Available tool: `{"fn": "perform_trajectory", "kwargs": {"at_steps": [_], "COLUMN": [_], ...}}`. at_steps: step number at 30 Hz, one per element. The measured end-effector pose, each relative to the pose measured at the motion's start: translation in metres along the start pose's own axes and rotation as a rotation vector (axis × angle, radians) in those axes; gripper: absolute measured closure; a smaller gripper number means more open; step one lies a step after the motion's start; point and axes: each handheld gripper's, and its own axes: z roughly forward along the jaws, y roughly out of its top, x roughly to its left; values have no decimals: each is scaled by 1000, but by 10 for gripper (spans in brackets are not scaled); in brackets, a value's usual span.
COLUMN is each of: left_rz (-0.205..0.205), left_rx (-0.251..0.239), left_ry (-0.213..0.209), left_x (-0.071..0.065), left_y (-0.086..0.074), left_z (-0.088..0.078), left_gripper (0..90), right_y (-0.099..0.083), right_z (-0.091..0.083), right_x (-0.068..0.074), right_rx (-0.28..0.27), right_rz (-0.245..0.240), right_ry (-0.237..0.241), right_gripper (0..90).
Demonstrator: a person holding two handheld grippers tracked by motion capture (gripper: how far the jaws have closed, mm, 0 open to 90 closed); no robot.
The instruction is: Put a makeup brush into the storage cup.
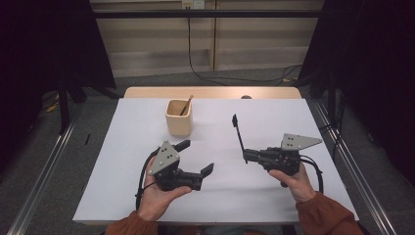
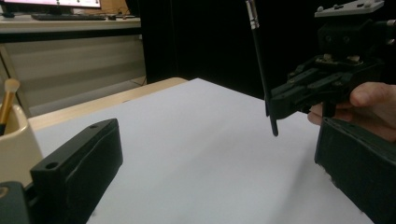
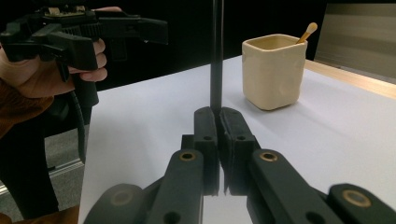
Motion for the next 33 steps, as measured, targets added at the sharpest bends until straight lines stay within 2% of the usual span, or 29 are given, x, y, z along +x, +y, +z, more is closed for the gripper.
{"fn": "perform_trajectory", "kwargs": {"at_steps": [1,3,10,15,22,25,30,33], "left_rz": [-4,17,24,32,16,4,-2,-4], "left_rx": [-8,-8,-29,-46,-60,-61,-54,-41], "left_ry": [-7,-15,-59,-71,-74,-61,-88,-81], "left_x": [0,-2,-13,-16,-16,-15,-16,-17], "left_y": [3,8,19,23,27,25,25,25], "left_z": [2,7,23,31,42,46,54,57], "left_gripper": [9,9,20,47,75,125,199,240], "right_y": [0,0,1,1,-1,0,0,0], "right_z": [1,2,8,12,17,18,18,19], "right_x": [1,2,6,7,10,10,9,10], "right_rx": [1,0,3,10,8,-4,-14,-12], "right_rz": [-1,-3,-9,-13,-7,7,16,13], "right_ry": [3,11,27,37,47,54,55,58], "right_gripper": [856,856,856,856,856,856,856,856]}}
